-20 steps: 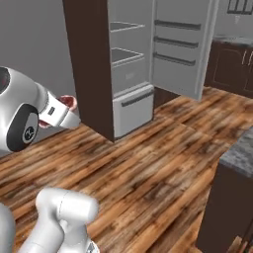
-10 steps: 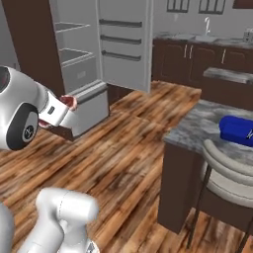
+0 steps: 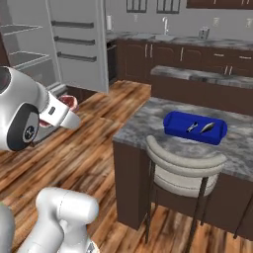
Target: Gather the lemon and cucumber from the fridge and place them on a tray on the dining counter. Then gather the fish and steak from the fridge and place them on the other tray.
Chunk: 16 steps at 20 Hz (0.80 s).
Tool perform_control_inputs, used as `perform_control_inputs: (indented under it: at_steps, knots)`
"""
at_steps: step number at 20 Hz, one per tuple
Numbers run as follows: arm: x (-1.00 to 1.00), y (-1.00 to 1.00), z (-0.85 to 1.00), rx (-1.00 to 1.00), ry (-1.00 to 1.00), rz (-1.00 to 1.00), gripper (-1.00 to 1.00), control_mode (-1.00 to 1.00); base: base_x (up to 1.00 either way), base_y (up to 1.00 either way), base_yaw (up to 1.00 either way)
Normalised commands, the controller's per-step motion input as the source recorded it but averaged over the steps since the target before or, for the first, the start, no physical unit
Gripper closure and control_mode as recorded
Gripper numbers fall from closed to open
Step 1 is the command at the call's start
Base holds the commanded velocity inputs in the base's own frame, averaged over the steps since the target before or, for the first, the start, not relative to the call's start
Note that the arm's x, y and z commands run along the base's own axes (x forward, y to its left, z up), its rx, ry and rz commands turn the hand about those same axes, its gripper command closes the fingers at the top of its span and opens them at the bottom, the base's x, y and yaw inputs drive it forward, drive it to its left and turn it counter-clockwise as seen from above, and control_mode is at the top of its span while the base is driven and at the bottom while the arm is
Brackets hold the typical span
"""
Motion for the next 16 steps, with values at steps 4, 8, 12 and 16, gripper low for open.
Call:
perform_control_inputs:
  at_steps: [4, 8, 12, 16]
  knots:
    - [0.00, 0.00, 0.00, 0.00, 0.00, 0.00, 1.00, 1.00, 0.52, -0.74, -0.27]
    - [0.00, 0.00, 0.00, 0.00, 0.00, 0.00, 1.00, 1.00, 0.55, -0.68, -0.30]
    - [0.00, 0.00, 0.00, 0.00, 0.00, 0.00, 1.00, 1.00, 0.64, -0.62, -0.31]
    - [0.00, 0.00, 0.00, 0.00, 0.00, 0.00, 1.00, 1.00, 0.73, -0.40, -0.31]
